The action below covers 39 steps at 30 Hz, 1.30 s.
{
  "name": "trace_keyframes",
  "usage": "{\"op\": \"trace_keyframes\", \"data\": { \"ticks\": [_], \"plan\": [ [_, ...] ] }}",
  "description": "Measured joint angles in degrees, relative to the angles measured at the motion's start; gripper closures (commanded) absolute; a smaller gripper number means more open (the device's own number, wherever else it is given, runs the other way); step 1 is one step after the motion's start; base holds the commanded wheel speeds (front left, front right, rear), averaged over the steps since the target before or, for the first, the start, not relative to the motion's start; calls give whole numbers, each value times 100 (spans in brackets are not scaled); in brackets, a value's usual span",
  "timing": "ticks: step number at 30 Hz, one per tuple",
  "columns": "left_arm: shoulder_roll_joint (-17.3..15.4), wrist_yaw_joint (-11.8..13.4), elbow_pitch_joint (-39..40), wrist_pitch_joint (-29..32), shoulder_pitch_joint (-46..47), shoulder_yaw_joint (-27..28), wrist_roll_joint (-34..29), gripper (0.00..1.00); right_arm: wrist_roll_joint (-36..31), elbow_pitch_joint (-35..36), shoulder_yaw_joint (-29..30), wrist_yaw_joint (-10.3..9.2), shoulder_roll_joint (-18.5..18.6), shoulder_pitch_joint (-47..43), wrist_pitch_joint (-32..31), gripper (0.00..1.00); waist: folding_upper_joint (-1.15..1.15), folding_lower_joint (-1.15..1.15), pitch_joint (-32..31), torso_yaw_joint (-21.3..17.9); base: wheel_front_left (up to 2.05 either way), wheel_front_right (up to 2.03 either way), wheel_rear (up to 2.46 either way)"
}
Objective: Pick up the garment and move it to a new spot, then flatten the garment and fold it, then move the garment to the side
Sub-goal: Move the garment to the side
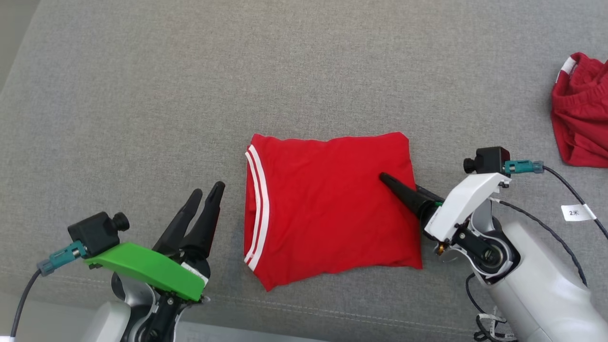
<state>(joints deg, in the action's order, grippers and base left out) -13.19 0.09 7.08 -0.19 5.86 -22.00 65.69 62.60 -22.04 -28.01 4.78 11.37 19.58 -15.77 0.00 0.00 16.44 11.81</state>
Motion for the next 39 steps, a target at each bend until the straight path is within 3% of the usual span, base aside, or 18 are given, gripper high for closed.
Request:
{"op": "trace_keyframes", "data": {
  "ticks": [1,2,9,17,24,31,39],
  "plan": [
    [0,0,0,11,0,-2,0,0,42,0,31,0,1,24,-4,98,0,0,22,13,0,0,0],
    [3,0,-3,15,3,-13,0,0,76,-3,65,0,2,55,-52,100,0,0,43,31,0,0,0],
    [45,-2,-91,5,34,-8,0,0,506,-74,293,0,30,252,-321,100,0,0,89,213,0,0,0],
    [47,-2,-107,-40,34,37,0,0,543,-60,357,16,213,404,-517,100,0,0,97,233,0,0,0],
    [51,-8,-105,-36,52,27,0,0,208,-89,285,14,932,887,-913,100,0,0,115,243,0,0,0],
    [21,-8,-104,-8,61,20,-1,0,-42,-76,381,-144,1564,1602,-1315,100,0,0,142,289,0,0,0],
    [-57,0,-67,-8,62,99,-23,0,-66,-38,619,-347,1892,2185,-1591,100,0,0,227,265,0,0,0]
  ]
}}
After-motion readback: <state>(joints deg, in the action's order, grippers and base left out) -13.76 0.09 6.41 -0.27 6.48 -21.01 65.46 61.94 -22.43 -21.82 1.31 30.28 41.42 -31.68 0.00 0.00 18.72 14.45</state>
